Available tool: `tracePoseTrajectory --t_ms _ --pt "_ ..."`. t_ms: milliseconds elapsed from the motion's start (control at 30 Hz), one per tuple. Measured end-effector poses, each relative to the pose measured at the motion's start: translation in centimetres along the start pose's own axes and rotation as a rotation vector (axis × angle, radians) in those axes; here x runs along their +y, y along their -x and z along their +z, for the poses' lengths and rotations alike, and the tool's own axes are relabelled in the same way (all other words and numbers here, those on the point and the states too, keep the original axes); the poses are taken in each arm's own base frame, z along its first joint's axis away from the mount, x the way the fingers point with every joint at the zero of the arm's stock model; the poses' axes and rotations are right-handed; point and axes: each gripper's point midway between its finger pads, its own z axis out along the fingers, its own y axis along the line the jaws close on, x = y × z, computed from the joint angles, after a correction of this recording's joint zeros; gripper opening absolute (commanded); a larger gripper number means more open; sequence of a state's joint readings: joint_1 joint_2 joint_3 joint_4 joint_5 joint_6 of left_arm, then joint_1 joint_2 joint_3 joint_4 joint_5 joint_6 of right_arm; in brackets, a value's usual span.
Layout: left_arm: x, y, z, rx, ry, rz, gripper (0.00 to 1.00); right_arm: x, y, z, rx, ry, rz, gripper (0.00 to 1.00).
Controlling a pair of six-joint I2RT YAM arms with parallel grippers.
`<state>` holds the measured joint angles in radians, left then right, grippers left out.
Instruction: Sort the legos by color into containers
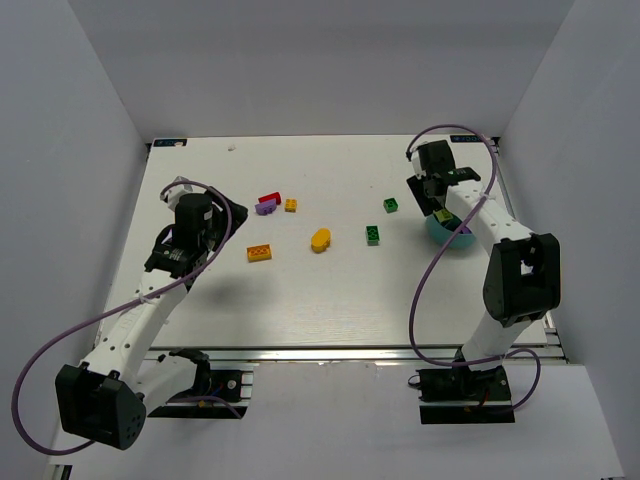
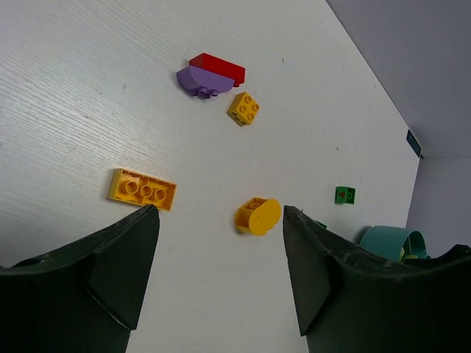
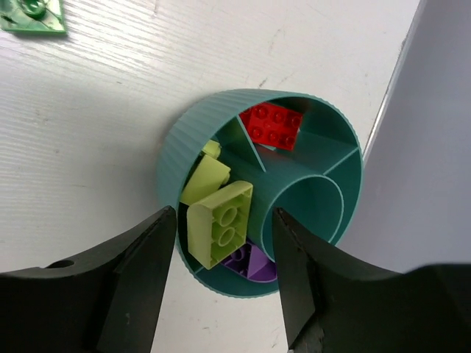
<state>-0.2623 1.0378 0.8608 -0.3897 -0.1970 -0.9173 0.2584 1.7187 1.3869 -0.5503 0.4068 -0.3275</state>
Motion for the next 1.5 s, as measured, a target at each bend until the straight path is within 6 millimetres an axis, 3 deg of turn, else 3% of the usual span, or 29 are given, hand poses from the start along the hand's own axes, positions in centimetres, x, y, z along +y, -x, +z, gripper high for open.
tracePoseTrajectory --t_ms 67,100,167,200,233,333,433,467,500,567,600,700,800,967,1100,1267,1500 --pt "0.1 0.1 0.0 -0.001 0.003 0.001 0.73 0.4 0.6 -0.3 -0.017 0.040 -0.012 0.59" --pt "0.2 0.1 0.0 -0.003 0.005 0.002 0.69 0.7 1.2 -0.5 -0.038 0.072 -0.025 0.65" --pt "0.4 0.4 0.1 -0.007 0.012 0.001 0.42 1.4 2.8 -1.4 -0.105 0.147 -0.059 0.89" --pt "0.6 0.5 0.1 -0.008 0.016 0.008 0.30 2.1 3.7 -2.2 -0.156 0.212 -0.089 0.89" --pt "0.8 0.6 0.1 -0.008 0.019 0.009 0.11 2.8 4.5 -3.3 -0.216 0.272 -0.138 0.90" --pt "1.6 0.9 0.2 -0.001 0.034 0.024 0.04 5.5 6.4 -8.1 -0.449 0.474 -0.301 0.89" --pt "2.2 1.2 0.3 0.008 0.044 0.029 0.13 9.0 6.9 -12.9 -0.655 0.656 -0.449 0.51" --pt "2.5 1.3 0.3 0.014 0.046 0.030 0.30 10.0 7.1 -13.4 -0.676 0.696 -0.463 0.29" --pt "2.8 1.3 0.3 0.019 0.049 0.031 0.39 11.1 7.5 -13.6 -0.679 0.743 -0.460 0.27" --pt "3.2 1.1 0.3 0.037 0.056 0.030 0.57 13.2 8.6 -12.4 -0.640 0.811 -0.416 0.32" --pt "3.5 1.0 0.3 0.045 0.060 0.030 0.67 14.3 8.9 -11.0 -0.606 0.827 -0.383 0.47" --pt "4.1 0.2 0.4 0.074 0.070 0.024 0.77 17.1 6.9 -7.0 -0.435 0.828 -0.279 0.69" --pt "5.1 -0.8 0.4 0.100 0.092 0.021 0.79 18.6 5.5 -5.2 -0.291 0.792 -0.152 0.88" --pt "5.9 -1.5 0.1 0.117 0.115 0.017 0.80 18.9 6.0 -4.4 -0.206 0.678 0.057 0.89" --pt "6.2 -1.4 0.0 0.110 0.126 0.019 0.80 18.4 5.6 -2.5 -0.134 0.573 0.190 0.88" --pt "6.3 -1.5 0.1 0.113 0.133 0.019 0.80 18.8 3.9 0.3 -0.041 0.500 0.261 0.84" --pt "6.8 -1.6 0.5 0.118 0.154 0.022 0.80 19.4 2.7 2.4 0.022 0.458 0.286 0.79"
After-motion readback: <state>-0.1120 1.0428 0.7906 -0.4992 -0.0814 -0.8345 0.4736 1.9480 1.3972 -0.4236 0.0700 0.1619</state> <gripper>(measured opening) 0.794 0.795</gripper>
